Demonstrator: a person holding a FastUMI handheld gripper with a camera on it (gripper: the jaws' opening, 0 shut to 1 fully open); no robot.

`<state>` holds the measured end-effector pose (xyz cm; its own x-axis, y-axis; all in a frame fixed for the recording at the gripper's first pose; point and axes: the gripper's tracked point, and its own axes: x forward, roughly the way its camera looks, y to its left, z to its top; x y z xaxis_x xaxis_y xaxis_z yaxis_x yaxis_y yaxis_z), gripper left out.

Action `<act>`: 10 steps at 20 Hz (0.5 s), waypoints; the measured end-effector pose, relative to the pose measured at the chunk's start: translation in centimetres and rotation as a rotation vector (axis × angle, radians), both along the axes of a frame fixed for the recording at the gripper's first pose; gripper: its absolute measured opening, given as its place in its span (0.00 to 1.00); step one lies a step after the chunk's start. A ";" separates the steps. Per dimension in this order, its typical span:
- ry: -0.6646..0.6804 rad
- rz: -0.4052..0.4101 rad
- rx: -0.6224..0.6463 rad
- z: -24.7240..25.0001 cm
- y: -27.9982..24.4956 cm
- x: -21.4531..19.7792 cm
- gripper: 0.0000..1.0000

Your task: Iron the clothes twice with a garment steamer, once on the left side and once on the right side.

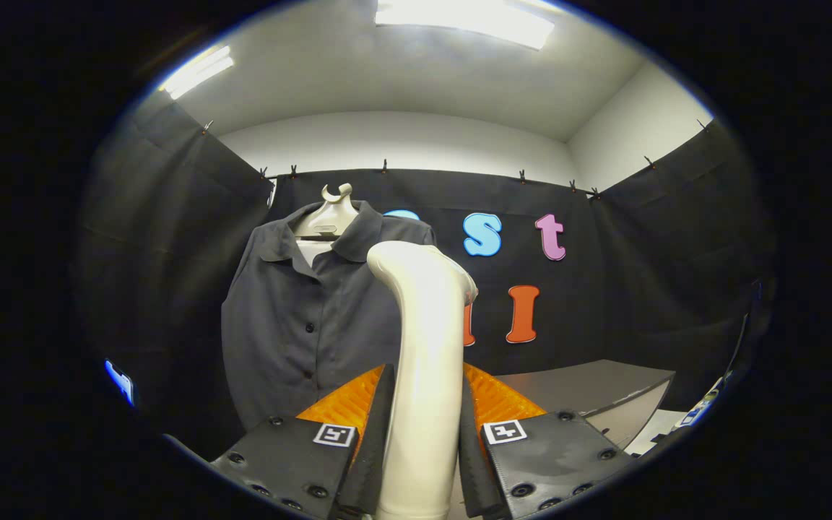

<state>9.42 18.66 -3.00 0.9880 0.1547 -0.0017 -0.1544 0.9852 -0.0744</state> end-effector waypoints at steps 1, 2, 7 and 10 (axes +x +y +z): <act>0.012 0.016 0.007 -0.5 1.1 0.7 0.50; 0.025 0.028 0.016 -1.0 2.1 1.3 0.50; 0.040 0.049 0.032 -2.3 5.2 3.7 0.50; 0.033 0.041 0.033 -2.3 6.3 5.0 0.50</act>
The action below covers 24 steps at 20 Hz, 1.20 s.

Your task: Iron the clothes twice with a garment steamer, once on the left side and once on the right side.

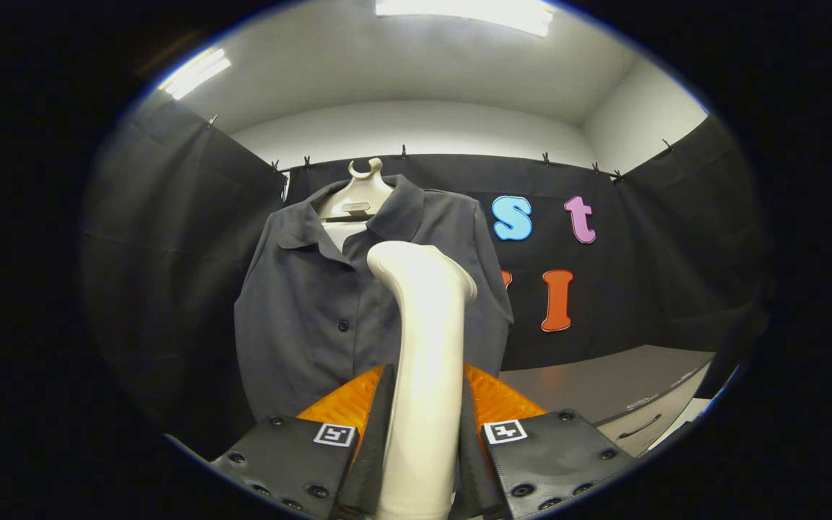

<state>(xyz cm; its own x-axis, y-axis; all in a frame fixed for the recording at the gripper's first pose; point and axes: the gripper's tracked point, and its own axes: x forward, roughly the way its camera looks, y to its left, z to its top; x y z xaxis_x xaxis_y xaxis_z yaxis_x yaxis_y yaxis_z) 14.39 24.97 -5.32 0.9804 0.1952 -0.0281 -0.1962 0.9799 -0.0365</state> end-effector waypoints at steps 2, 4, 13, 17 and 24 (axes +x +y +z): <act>-0.003 -0.001 -0.003 0.0 0.7 1.3 0.50; -0.006 -0.009 -0.013 -0.1 1.2 2.4 0.50; 0.036 -0.019 -0.031 -3.1 2.5 4.8 0.50; 0.026 -0.037 -0.055 -3.6 2.4 4.6 0.50; 0.075 -0.033 -0.069 -6.8 1.1 3.0 0.50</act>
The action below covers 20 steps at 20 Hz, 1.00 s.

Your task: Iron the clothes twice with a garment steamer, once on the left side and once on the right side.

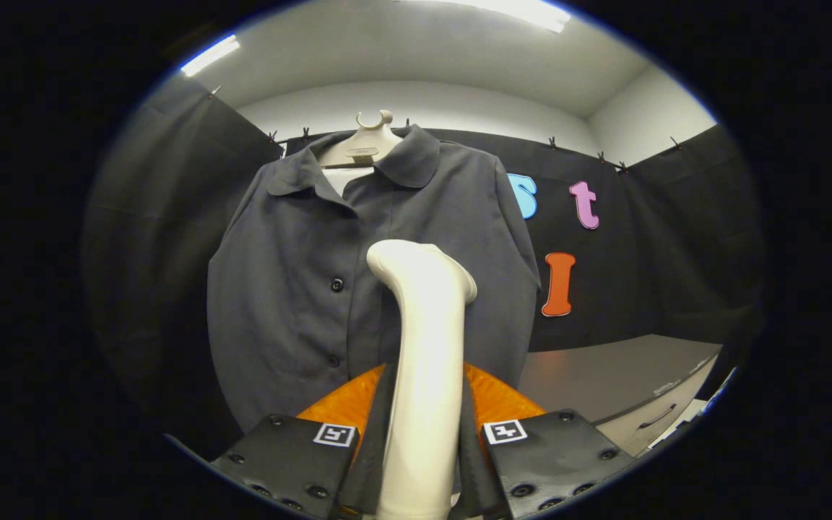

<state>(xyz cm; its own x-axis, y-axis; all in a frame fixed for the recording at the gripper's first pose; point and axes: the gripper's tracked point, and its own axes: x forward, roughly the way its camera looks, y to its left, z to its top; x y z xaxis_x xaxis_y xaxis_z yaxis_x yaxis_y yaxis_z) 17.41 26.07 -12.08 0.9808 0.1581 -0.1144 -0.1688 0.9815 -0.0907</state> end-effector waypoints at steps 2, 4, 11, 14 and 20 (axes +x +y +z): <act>0.014 -0.005 -0.017 -1.0 -0.6 -0.4 0.50; 0.033 -0.009 -0.020 -1.9 -1.2 -1.0 0.51; 0.113 -0.026 -0.049 -6.3 -2.8 -3.3 0.50; 0.152 -0.026 -0.062 -8.7 -3.2 -4.4 0.51; 0.228 -0.025 -0.072 -12.4 -3.7 -6.7 0.51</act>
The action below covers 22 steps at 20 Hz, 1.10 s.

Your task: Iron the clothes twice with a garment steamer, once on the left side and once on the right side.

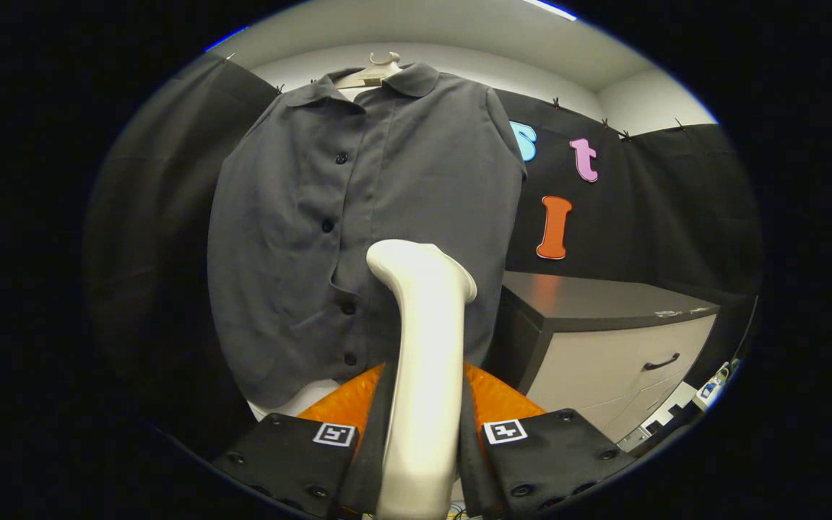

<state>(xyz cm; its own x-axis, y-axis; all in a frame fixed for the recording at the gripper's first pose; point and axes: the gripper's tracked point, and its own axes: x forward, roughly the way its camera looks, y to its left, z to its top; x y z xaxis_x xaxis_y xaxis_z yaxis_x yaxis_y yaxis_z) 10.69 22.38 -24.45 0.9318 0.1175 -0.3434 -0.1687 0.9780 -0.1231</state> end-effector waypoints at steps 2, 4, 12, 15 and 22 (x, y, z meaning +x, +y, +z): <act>0.022 -0.002 -0.006 -1.0 -0.1 -0.9 0.51; 0.039 -0.002 -0.018 -2.0 -0.4 -1.5 0.51; 0.062 0.005 -0.031 -2.4 -0.5 -2.5 0.51; 0.037 0.011 -0.018 -1.0 -0.1 -2.6 0.51; -0.175 0.071 0.009 9.8 4.4 1.2 0.50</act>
